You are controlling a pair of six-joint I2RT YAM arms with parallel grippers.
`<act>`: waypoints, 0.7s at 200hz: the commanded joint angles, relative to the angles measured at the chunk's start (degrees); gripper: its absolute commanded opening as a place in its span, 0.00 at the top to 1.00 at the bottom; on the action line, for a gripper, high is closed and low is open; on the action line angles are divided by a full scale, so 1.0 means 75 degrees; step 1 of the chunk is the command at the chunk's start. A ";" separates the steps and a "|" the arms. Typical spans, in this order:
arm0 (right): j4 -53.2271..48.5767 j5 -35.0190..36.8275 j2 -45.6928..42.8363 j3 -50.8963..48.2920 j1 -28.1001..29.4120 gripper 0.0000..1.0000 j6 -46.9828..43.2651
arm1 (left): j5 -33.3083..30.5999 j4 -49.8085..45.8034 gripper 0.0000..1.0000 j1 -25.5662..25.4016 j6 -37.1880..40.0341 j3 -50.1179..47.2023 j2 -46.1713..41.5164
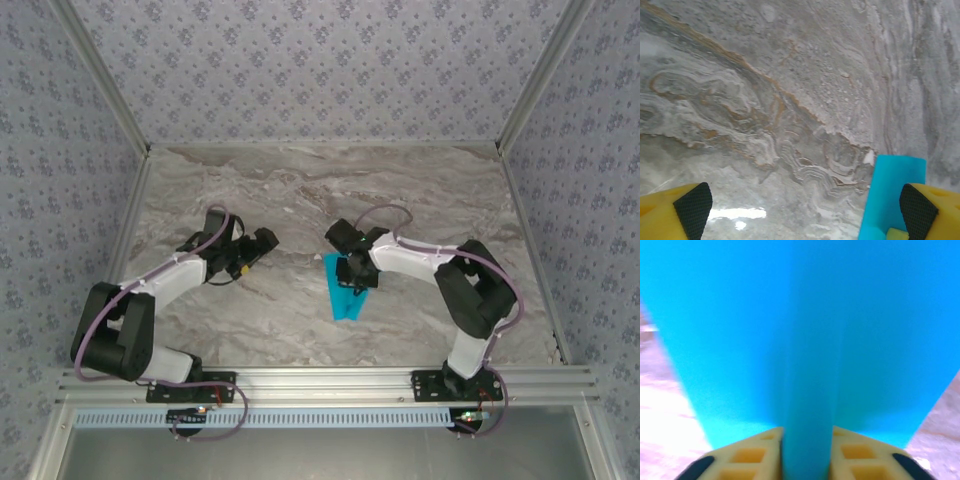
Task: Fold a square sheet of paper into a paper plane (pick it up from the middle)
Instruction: First fold in half a square sheet of paper at the center of the table.
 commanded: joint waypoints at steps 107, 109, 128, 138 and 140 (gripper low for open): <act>0.6332 -0.4696 -0.0478 -0.2074 -0.1317 0.84 0.1275 | 0.3326 0.4212 0.05 0.0245 -0.2071 -0.0731 0.0717; 0.6368 -0.4708 -0.0448 -0.2100 -0.1334 0.84 0.1291 | 0.3327 0.4271 0.05 0.0232 -0.2086 -0.0743 0.0760; 0.6757 -0.4894 -0.0165 -0.2327 -0.1495 0.81 0.1536 | 0.3296 0.4701 0.09 -0.0010 -0.2275 -0.0809 0.1061; 0.6938 -0.4962 -0.0079 -0.2411 -0.1562 0.80 0.1634 | 0.3238 0.4844 0.11 -0.0106 -0.2340 -0.0834 0.1201; 0.6971 -0.4994 -0.0064 -0.2427 -0.1586 0.80 0.1639 | 0.3237 0.4877 0.11 -0.0129 -0.2355 -0.0842 0.1233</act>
